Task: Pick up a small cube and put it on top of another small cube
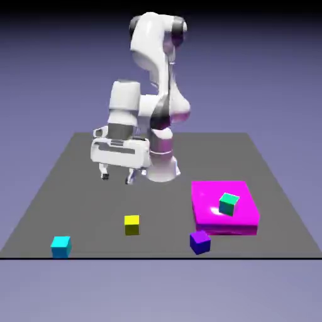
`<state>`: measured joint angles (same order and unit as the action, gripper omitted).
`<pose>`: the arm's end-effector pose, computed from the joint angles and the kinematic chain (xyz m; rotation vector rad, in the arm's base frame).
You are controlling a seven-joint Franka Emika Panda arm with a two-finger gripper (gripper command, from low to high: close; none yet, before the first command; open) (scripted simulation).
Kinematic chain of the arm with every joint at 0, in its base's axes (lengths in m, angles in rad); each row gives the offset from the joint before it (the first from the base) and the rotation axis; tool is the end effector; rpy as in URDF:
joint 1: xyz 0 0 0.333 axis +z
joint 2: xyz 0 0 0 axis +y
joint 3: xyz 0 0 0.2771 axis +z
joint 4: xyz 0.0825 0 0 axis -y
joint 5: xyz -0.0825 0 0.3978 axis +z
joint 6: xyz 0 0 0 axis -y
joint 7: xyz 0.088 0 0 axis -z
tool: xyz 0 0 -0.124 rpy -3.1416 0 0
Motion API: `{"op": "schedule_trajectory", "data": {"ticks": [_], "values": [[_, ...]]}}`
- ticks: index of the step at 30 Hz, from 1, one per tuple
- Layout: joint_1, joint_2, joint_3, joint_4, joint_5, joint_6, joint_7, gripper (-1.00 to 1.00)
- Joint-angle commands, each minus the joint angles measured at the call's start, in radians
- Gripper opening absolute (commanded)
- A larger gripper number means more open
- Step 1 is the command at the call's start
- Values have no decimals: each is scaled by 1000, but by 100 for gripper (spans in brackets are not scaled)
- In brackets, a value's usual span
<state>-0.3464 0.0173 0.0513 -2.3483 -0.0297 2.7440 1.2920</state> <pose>0.5288 -0.1597 0.2998 -2.0824 2.0644 -0.5043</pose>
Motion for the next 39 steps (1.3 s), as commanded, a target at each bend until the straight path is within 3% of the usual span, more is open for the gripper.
{"op": "schedule_trajectory", "data": {"ticks": [1, 15, 22, 23, 28, 39], "values": [[-13, 36, 3, 29, -2, -18, 34, 0], [-315, 544, 47, 427, -28, -271, 510, 0], [-307, 699, 33, 467, -42, -162, 526, 0], [-307, 699, 33, 467, -42, -162, 526, -100], [-319, 554, 48, 434, -28, -274, 518, -100], [-257, 410, 445, 215, -192, -265, 695, -100]]}}
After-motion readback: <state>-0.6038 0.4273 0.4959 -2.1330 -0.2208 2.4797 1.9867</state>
